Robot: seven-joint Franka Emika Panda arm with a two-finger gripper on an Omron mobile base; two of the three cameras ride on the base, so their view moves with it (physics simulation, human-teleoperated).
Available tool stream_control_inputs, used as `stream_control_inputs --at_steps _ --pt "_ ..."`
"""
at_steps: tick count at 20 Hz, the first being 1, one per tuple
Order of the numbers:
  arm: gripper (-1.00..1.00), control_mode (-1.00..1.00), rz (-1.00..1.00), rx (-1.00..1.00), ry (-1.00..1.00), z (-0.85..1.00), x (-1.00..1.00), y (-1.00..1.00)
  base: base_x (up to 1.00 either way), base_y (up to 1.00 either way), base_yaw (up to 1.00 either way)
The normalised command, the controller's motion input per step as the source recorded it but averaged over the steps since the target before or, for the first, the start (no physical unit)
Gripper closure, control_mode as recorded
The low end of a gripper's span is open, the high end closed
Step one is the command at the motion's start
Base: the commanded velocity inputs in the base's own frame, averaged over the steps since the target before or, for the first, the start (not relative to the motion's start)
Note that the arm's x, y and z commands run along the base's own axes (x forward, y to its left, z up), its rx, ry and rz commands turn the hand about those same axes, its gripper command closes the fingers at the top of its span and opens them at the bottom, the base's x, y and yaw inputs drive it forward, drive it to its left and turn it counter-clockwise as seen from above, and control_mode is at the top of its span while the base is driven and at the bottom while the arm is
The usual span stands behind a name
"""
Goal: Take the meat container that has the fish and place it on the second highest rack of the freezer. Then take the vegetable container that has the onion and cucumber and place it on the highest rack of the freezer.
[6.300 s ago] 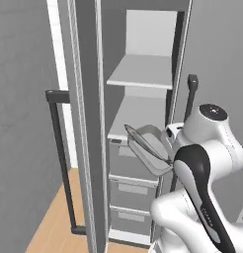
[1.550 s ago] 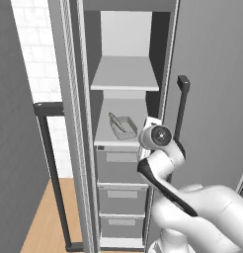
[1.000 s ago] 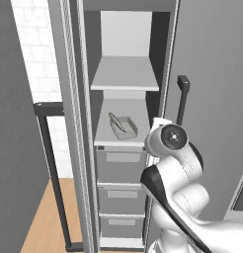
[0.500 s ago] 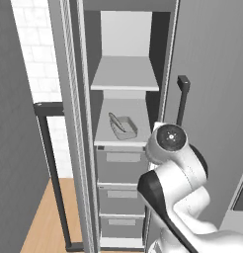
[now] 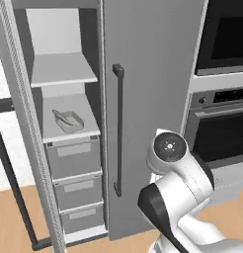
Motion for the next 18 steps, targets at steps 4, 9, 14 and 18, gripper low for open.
stream_control_inputs --at_steps 4,9,14,18 --pt "-1.0 1.0 0.0 0.0 0.0 0.0 0.0 0.0 -0.31 -0.77 -0.67" --pt "-1.0 1.0 0.0 0.0 0.0 0.0 0.0 0.0 -0.07 -0.98 -0.55" --pt "-1.0 1.0 0.0 0.0 0.0 0.0 0.0 0.0 0.19 -1.0 -0.23" --pt "-1.0 1.0 0.0 0.0 0.0 0.0 0.0 0.0 0.68 -0.96 -0.05"
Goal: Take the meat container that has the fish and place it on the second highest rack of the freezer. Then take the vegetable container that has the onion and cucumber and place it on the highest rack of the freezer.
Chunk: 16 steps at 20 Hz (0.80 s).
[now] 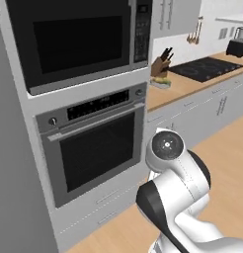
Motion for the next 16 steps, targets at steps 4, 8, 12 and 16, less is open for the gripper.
stream_control_inputs --at_steps 4,8,12,16 --pt "-1.0 1.0 0.0 0.0 0.0 0.0 0.0 0.0 0.82 -0.99 0.03" --pt "-1.0 1.0 0.0 0.0 0.0 0.0 0.0 0.0 0.91 -0.91 0.04" --pt "-1.0 1.0 0.0 0.0 0.0 0.0 0.0 0.0 1.0 -0.38 -0.03" --pt "-1.0 1.0 0.0 0.0 0.0 0.0 0.0 0.0 1.0 -0.37 -0.01"
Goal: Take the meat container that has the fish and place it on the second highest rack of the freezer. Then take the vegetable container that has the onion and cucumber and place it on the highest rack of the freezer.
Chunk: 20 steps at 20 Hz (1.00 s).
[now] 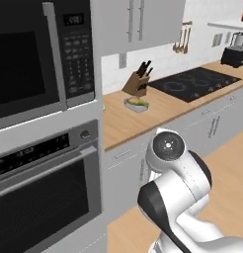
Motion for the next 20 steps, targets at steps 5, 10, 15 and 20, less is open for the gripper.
stream_control_inputs --at_steps 5,10,15,20 --pt "-1.0 1.0 0.0 0.0 0.0 0.0 0.0 0.0 1.0 -0.59 0.15" --pt "-1.0 1.0 0.0 0.0 0.0 0.0 0.0 0.0 0.93 -0.41 0.29" --pt "-1.0 1.0 0.0 0.0 0.0 0.0 0.0 0.0 0.51 -0.26 0.38" --pt "-1.0 1.0 0.0 0.0 0.0 0.0 0.0 0.0 0.49 -0.43 0.37"
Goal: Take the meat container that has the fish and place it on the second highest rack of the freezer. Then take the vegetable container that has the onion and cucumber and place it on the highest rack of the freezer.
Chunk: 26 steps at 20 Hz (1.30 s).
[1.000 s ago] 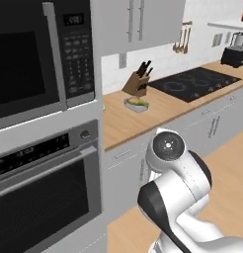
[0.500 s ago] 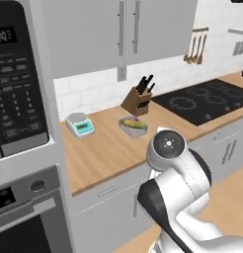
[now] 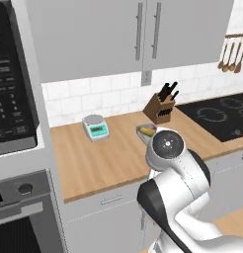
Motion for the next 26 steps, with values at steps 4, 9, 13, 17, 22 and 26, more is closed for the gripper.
stream_control_inputs --at_steps 4,9,13,17,22,26 --pt "-1.0 1.0 0.0 0.0 0.0 0.0 0.0 0.0 0.67 -0.36 0.27" --pt "-1.0 1.0 0.0 0.0 0.0 0.0 0.0 0.0 0.25 -0.08 -0.05" --pt "-1.0 -1.0 -0.44 0.06 0.03 -0.22 0.13 -0.17 0.0 0.0 0.0" --pt "-1.0 -1.0 -0.73 0.17 0.13 -0.3 0.41 -0.36 0.0 0.0 0.0" --pt "-1.0 -1.0 -0.64 0.32 0.11 -0.44 0.5 -0.71 0.0 0.0 0.0" --pt "-1.0 -1.0 -0.39 0.4 -0.13 -0.84 0.14 -0.99 0.0 0.0 0.0"
